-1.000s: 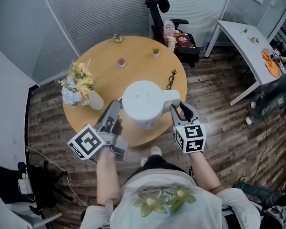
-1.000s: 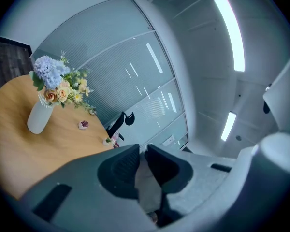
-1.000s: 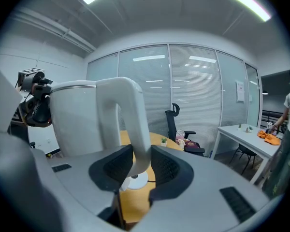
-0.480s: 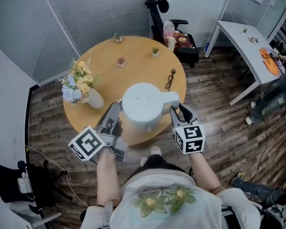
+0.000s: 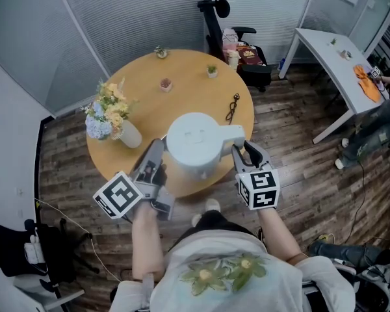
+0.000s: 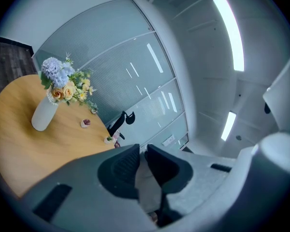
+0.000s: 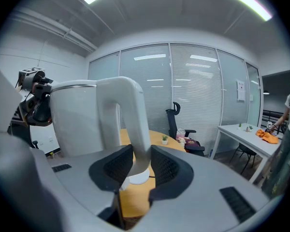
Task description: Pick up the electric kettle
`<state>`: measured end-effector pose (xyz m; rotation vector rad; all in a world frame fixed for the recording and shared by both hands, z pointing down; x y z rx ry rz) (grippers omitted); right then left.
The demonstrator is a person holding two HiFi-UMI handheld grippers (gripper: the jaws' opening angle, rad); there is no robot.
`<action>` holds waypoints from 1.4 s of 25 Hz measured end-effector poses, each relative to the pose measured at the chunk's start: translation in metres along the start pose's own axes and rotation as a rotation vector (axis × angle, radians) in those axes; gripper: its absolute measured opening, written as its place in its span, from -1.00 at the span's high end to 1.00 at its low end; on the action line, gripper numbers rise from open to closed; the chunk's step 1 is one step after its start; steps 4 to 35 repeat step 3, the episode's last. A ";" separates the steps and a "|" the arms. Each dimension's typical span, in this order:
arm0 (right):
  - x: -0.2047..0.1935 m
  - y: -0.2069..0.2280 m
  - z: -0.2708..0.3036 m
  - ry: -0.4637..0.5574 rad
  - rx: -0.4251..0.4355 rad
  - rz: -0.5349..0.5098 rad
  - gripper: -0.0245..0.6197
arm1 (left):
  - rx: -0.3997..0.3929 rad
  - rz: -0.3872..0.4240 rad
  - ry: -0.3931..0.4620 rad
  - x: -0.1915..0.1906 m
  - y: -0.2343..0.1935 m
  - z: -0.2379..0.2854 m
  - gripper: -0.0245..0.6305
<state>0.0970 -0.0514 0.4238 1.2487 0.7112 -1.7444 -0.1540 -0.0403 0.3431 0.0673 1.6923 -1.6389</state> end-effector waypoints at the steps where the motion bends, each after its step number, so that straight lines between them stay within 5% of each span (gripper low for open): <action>1: 0.000 0.000 0.000 0.000 0.000 0.000 0.52 | -0.001 0.000 0.000 0.000 0.000 0.000 0.76; 35: 0.001 0.000 -0.001 0.001 -0.001 -0.001 0.52 | -0.006 -0.002 -0.001 0.000 0.001 0.000 0.76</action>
Point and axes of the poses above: the fingertips, and each gripper's own axes: z forward along the fingers, y to its right, x out of its top, the point moved 5 cm from there along -z, backward along the fingers, and after that the axes turned 7 degrees about x, right-handed, at the moved point
